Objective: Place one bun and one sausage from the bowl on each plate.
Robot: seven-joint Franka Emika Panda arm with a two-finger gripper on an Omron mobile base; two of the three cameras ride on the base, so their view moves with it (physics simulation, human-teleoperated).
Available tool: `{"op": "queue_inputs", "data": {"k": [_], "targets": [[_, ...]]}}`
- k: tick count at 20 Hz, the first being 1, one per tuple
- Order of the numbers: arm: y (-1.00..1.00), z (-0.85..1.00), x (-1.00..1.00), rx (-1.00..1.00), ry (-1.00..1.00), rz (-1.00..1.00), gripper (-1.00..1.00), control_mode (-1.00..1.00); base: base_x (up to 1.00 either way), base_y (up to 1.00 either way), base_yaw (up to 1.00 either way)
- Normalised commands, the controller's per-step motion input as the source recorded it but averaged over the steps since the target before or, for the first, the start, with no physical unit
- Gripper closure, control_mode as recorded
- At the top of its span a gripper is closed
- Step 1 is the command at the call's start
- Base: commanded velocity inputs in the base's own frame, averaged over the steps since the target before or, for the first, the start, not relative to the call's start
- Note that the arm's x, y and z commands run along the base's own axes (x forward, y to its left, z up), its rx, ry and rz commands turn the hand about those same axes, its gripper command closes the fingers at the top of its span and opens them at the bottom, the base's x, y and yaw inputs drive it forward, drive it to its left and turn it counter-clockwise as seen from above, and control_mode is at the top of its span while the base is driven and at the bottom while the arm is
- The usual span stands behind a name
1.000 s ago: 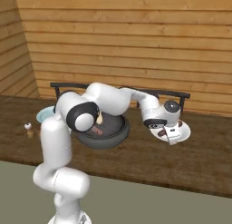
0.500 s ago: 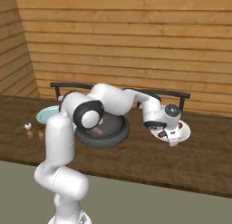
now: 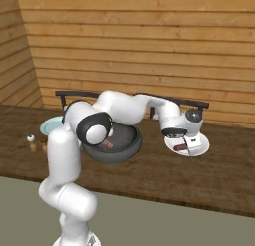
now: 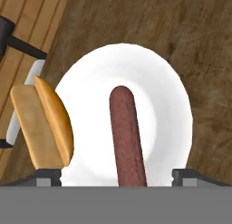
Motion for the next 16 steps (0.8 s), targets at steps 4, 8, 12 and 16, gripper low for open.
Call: {"op": "queue_inputs", "data": {"k": [4, 8, 12, 16], "targets": [[0.87, 0.98, -0.94, -0.01, 0.02, 0.14, -1.00, -1.00, 0.00, 0.00, 0.00], [1.00, 0.81, -0.54, -0.07, 0.18, 0.36, -1.00, -1.00, 0.00, 0.00, 0.00], [1.00, 0.43, -0.28, -0.09, 0.13, 0.52, -1.00, -1.00, 0.00, 0.00, 0.00], [1.00, 0.32, -0.11, -0.08, 0.04, 0.55, -1.00, -1.00, 0.00, 0.00, 0.00]]}}
